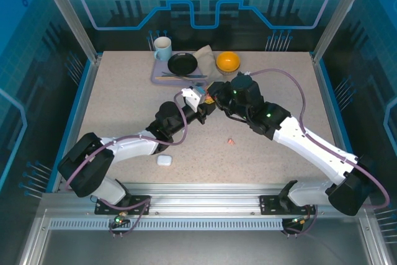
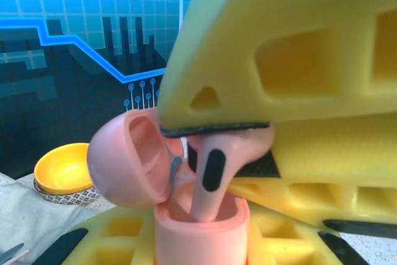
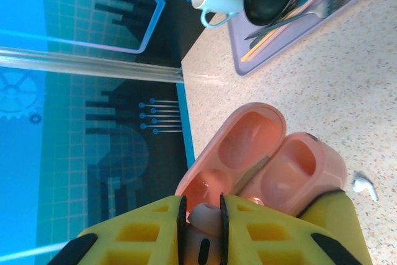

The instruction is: Insert the wireless bluetooth earbuds into the charging case

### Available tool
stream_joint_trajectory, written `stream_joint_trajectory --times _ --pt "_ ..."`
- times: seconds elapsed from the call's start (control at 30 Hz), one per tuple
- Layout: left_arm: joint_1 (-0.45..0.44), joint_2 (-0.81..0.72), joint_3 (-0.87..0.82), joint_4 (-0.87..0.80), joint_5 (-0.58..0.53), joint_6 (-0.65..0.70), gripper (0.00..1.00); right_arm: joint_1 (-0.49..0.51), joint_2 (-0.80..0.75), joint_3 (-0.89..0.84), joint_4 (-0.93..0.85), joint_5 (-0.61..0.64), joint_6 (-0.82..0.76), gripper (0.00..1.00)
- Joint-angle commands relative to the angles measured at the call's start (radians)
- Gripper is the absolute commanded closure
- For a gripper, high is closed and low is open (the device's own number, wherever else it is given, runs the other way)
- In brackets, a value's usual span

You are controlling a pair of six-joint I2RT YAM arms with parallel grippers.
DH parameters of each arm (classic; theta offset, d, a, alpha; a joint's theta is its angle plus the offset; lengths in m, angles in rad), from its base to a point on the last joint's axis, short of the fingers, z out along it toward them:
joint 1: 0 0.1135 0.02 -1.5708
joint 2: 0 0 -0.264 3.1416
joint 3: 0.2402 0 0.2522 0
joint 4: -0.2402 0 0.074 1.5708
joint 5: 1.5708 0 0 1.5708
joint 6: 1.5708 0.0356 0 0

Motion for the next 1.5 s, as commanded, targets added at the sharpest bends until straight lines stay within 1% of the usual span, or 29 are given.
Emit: stream_joint_trajectory --times 0.0,0.07,0.17,0.3,0.5,0.67,0.77,0.97,1.13,1.27,1.37,1.43,1.47 --pt "-0.008 -0.047 0.038 0.082 0.003 0.021 1.0 0.035 0.028 0.029 -0.182 0.068 0.038 0.78" --pt "-0.008 -0.048 0.037 0.083 0.001 0.018 1.0 0.039 0.043 0.053 -0.224 0.076 0.036 0.78" --pt "-0.009 -0.053 0.034 0.084 -0.001 0.019 1.0 0.045 0.058 0.084 -0.275 0.092 0.041 0.73" --pt "-0.008 -0.061 0.028 0.083 -0.002 0.018 1.0 0.048 0.068 0.101 -0.282 0.105 0.033 0.7" --pt "-0.009 -0.073 0.016 0.08 -0.002 0.016 1.0 0.034 0.079 0.13 -0.298 0.121 0.013 0.67" --pt "-0.01 -0.076 0.01 0.082 0.012 0.002 1.0 0.011 0.091 0.148 -0.301 0.107 0.004 0.67" --pt "-0.011 -0.075 0.009 0.079 0.024 -0.001 1.0 -0.003 0.115 0.188 -0.315 0.092 -0.01 0.66" --pt "-0.014 -0.074 0.004 0.073 0.035 -0.004 1.0 -0.005 0.171 0.274 -0.356 0.051 -0.048 0.67" --pt "-0.015 -0.076 -0.004 0.076 0.032 -0.003 1.0 -0.001 0.176 0.281 -0.346 0.042 -0.063 0.67" --pt "-0.014 -0.082 -0.016 0.088 0.026 -0.003 1.0 0.0 0.155 0.302 -0.347 0.076 -0.145 0.65" --pt "-0.013 -0.106 -0.028 0.073 0.027 0.01 1.0 -0.002 0.099 0.304 -0.364 0.115 -0.231 0.58" --pt "-0.01 -0.13 -0.043 0.062 0.047 0.023 1.0 -0.012 0.049 0.289 -0.367 0.121 -0.296 0.53" --pt "-0.007 -0.142 -0.051 0.056 0.059 0.025 1.0 -0.018 0.029 0.283 -0.368 0.113 -0.327 0.52"
